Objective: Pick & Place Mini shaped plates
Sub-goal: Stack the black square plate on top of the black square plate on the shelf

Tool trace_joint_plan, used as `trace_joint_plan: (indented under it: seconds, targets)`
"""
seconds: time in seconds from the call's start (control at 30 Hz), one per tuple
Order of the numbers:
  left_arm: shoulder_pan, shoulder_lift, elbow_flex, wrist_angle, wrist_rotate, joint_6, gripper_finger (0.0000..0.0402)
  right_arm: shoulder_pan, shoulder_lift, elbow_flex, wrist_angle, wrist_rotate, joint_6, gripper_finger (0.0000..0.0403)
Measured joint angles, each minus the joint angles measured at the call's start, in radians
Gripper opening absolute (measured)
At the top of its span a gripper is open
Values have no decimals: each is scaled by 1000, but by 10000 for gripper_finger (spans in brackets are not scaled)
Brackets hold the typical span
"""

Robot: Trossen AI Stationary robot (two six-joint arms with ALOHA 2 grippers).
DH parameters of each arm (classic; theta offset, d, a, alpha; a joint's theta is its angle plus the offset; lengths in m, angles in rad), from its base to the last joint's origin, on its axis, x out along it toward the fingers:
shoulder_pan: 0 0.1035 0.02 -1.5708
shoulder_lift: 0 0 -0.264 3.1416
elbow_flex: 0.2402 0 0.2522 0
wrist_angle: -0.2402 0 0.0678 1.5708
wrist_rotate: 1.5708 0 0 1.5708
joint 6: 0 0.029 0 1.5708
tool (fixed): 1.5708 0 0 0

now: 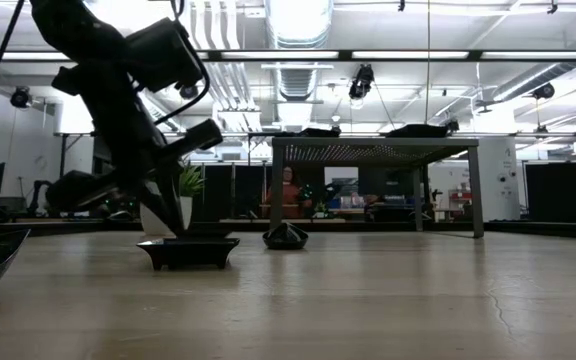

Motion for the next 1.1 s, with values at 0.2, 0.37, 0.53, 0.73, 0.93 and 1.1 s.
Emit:
trace_joint_plan:
  seconds: [0.2,0.37,0.53,0.73,0.93,1.1]
  targets:
    - [0,-9,2,79,23,-1,0,0,0,0,0,0,-6,201]
    - [-2,-20,53,136,31,4,0,-7,0,-1,1,0,-14,201]
    - [-2,-40,131,149,33,27,0,-12,0,-1,2,0,-26,201]
    - [4,-56,221,161,-22,27,0,-13,0,-1,2,0,-34,201]
    - [36,-56,277,174,-112,-7,0,-13,0,-1,3,0,-34,201]
    - [96,-56,335,182,-143,-19,0,-13,-1,-1,3,0,-34,201]
